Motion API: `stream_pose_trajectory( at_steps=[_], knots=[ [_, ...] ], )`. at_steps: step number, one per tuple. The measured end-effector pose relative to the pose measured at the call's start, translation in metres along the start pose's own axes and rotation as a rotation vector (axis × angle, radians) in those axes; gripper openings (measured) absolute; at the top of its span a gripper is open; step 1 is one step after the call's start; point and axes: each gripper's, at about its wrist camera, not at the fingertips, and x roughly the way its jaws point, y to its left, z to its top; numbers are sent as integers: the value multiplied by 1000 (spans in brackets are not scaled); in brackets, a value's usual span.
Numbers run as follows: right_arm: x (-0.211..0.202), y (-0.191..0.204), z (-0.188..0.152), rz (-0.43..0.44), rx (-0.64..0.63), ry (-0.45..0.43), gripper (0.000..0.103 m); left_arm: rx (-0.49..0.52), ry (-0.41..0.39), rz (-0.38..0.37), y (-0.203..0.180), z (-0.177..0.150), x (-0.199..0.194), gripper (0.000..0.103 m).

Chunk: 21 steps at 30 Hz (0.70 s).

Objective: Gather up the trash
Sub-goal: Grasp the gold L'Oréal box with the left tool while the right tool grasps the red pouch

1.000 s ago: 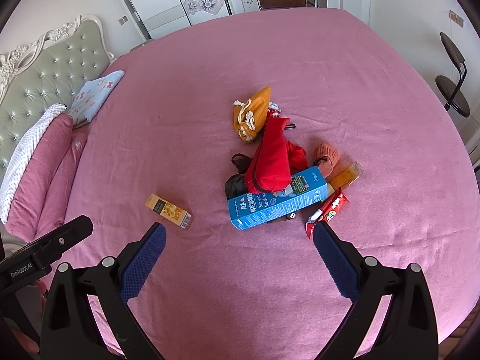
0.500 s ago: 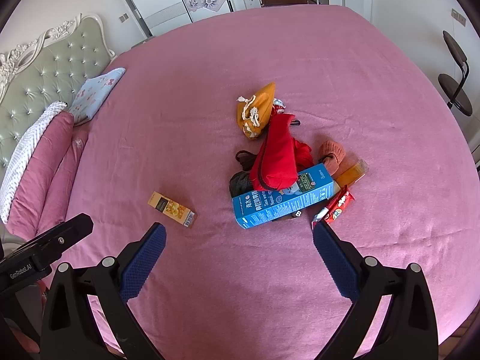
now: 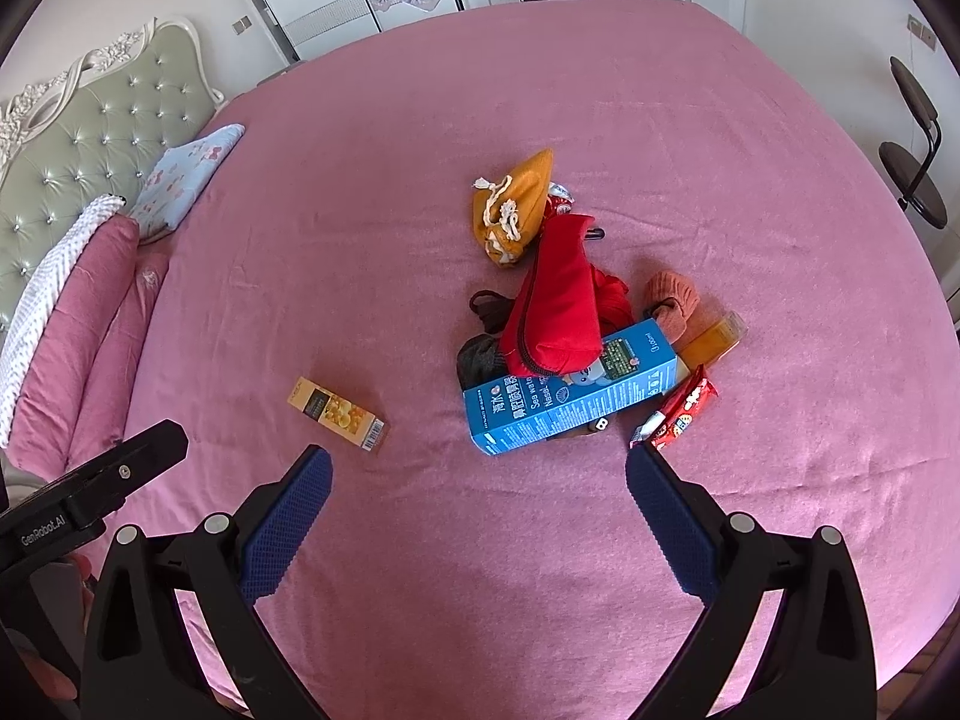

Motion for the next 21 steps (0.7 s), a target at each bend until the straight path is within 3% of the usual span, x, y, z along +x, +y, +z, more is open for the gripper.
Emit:
stream_pose_trajectory(
  at_steps=[12,21],
  knots=[
    [51,12,10,15,-52,64,94,-179,144,13,30,20,83,99],
    [94,10,21,17,-69,113,94,-269,223,83,45,31,154,99]
  ],
)
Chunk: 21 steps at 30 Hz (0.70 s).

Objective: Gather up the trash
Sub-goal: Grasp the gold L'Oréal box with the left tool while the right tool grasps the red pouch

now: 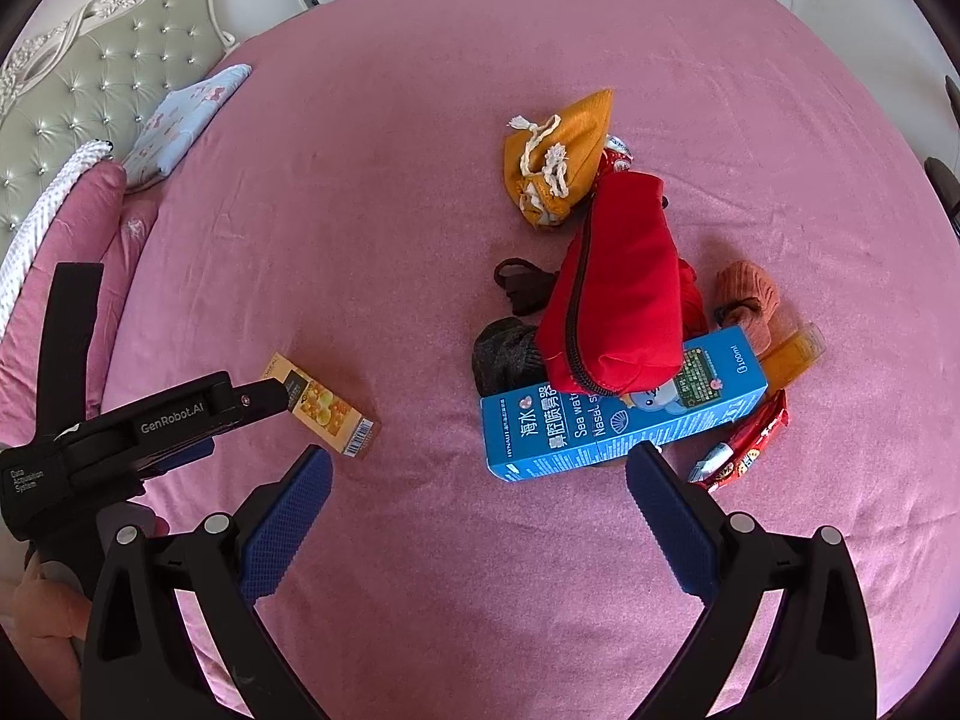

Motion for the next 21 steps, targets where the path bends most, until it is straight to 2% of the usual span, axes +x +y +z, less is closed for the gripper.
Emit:
stream_pose_trajectory(
  at_steps=[4,9,13,15,17,19,21],
  knots=[
    [18,-5,5,5,10,27,94,-71,45,41,8,12,32,99],
    [32,-9,9,8,13,49,94,-153,89,128,17,24,64,98],
    [36,-13,10,7,23,49,94,-172,121,150,17,32,86,93],
    [34,-17,10,4,38,37,94,-177,160,154,17,33,101,87],
    [33,-22,11,0,55,25,94,-160,193,185,15,30,115,75],
    [30,-30,12,-5,74,11,94,-149,170,184,13,29,115,72],
    [25,-39,13,-13,99,-11,94,-149,148,171,10,28,109,50]
  ],
)
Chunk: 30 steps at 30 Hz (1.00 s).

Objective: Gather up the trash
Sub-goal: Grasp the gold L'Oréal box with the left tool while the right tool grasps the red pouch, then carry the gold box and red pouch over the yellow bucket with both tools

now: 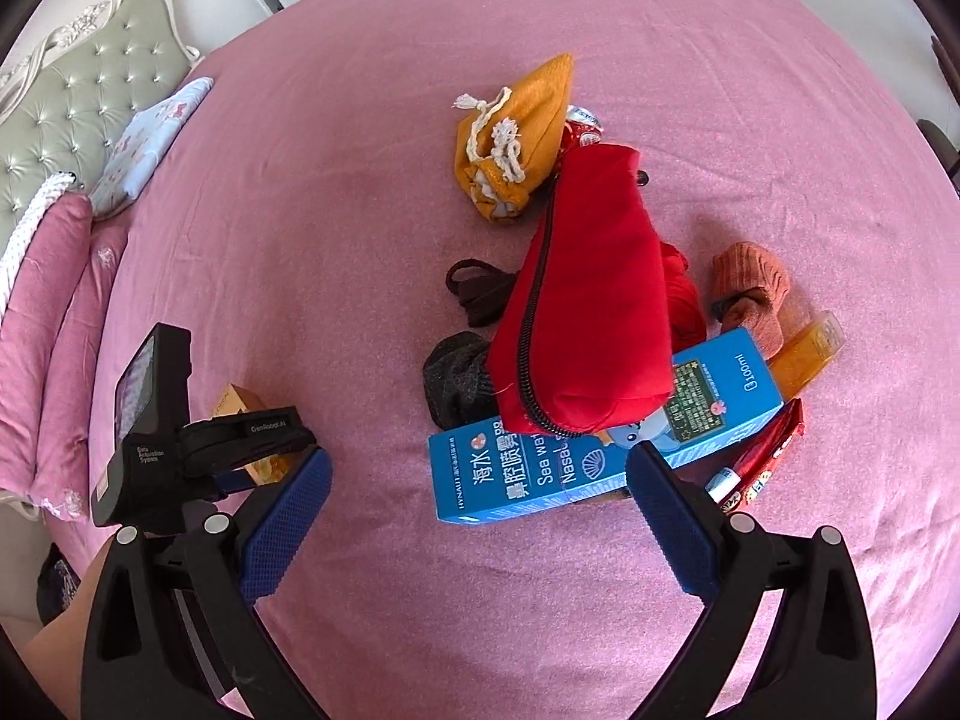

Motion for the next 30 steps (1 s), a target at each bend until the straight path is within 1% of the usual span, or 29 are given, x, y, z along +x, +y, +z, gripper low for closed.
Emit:
stream_pose_trajectory(
  at_steps=[1,2,4,7,9,11,14,15,16,17,18,19,21,22,25,26,28,30],
  knots=[
    [-2,-5,2,-4,17,-9,94,1,-3,-13,0,0,-2,45],
    [-2,-10,4,-5,33,-16,94,-2,-1,-45,1,0,-7,44],
    [-2,-21,11,-17,63,-28,94,-6,11,-131,0,1,-11,43],
    [2,-35,24,-27,106,-40,93,29,-4,-217,-11,6,-24,42],
    [8,-45,34,-30,136,-37,91,55,-18,-250,-21,9,-33,42],
    [16,-52,44,-12,167,-26,89,76,-30,-296,-37,12,-48,42],
    [30,-58,55,-7,182,4,77,113,-45,-360,-56,17,-65,42],
    [35,-59,57,4,187,21,67,130,-50,-378,-62,15,-71,42],
    [39,-60,58,23,192,39,54,145,-53,-389,-67,14,-76,42],
    [43,-60,59,46,196,65,45,160,-55,-398,-70,9,-79,42],
    [47,-59,59,75,202,97,23,177,-54,-410,-74,8,-83,42],
    [45,-58,57,98,209,107,15,195,-54,-417,-77,5,-87,42],
    [31,-52,54,111,199,81,8,222,-52,-427,-78,-12,-99,42],
    [23,-48,52,112,186,71,7,236,-48,-436,-79,-16,-104,42],
    [-7,-40,42,142,182,29,5,294,-42,-457,-80,-34,-119,42],
    [-17,-38,37,153,185,15,5,318,-39,-461,-67,-42,-128,42],
    [-39,-35,25,168,193,-13,5,367,-21,-456,-68,-59,-137,42],
    [-60,-34,10,168,197,-37,5,414,-19,-454,-65,-79,-145,42]
  ],
)
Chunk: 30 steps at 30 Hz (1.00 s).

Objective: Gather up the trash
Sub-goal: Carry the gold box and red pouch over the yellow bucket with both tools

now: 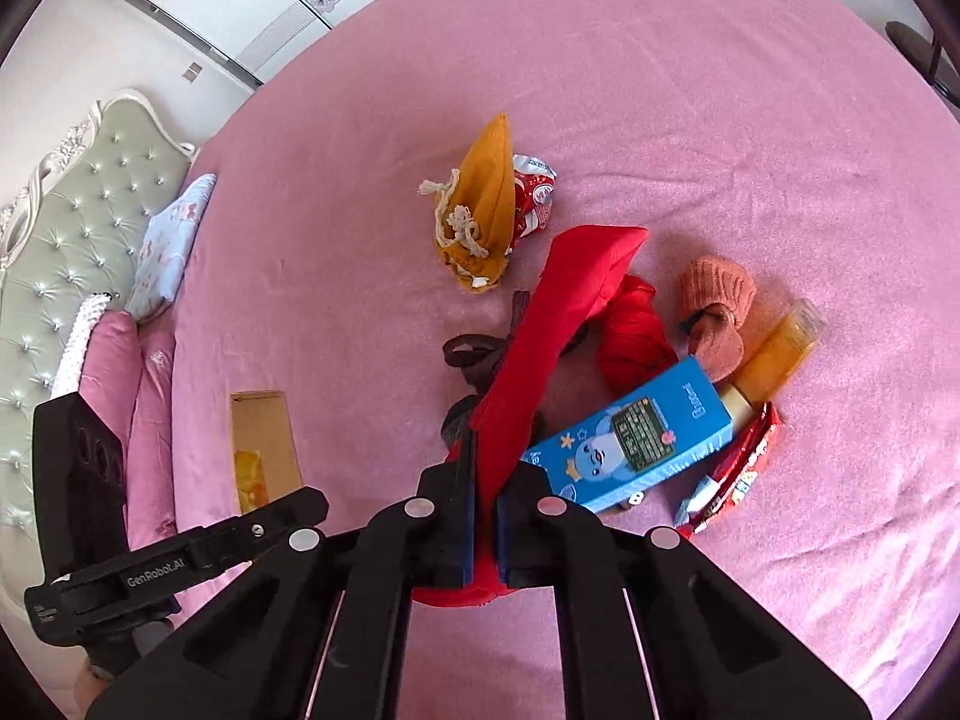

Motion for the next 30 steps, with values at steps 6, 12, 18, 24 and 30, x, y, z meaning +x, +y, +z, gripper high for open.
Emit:
stream_pose_trajectory(
  at_steps=[6,12,18,24,30],
  knots=[
    [-59,-15,-56,-26,55,-67,5,117,46,-64,-23,-50,-22,42],
    [-108,-48,-126,-67,143,-114,5,285,111,-89,-65,-113,-26,42],
    [-158,-100,-196,-110,234,-153,5,442,185,-93,-113,-185,-13,42],
    [-207,-169,-268,-145,345,-186,5,564,288,-94,-170,-267,17,42],
    [-253,-246,-342,-191,470,-200,5,666,392,-62,-227,-355,65,42]
  ],
)
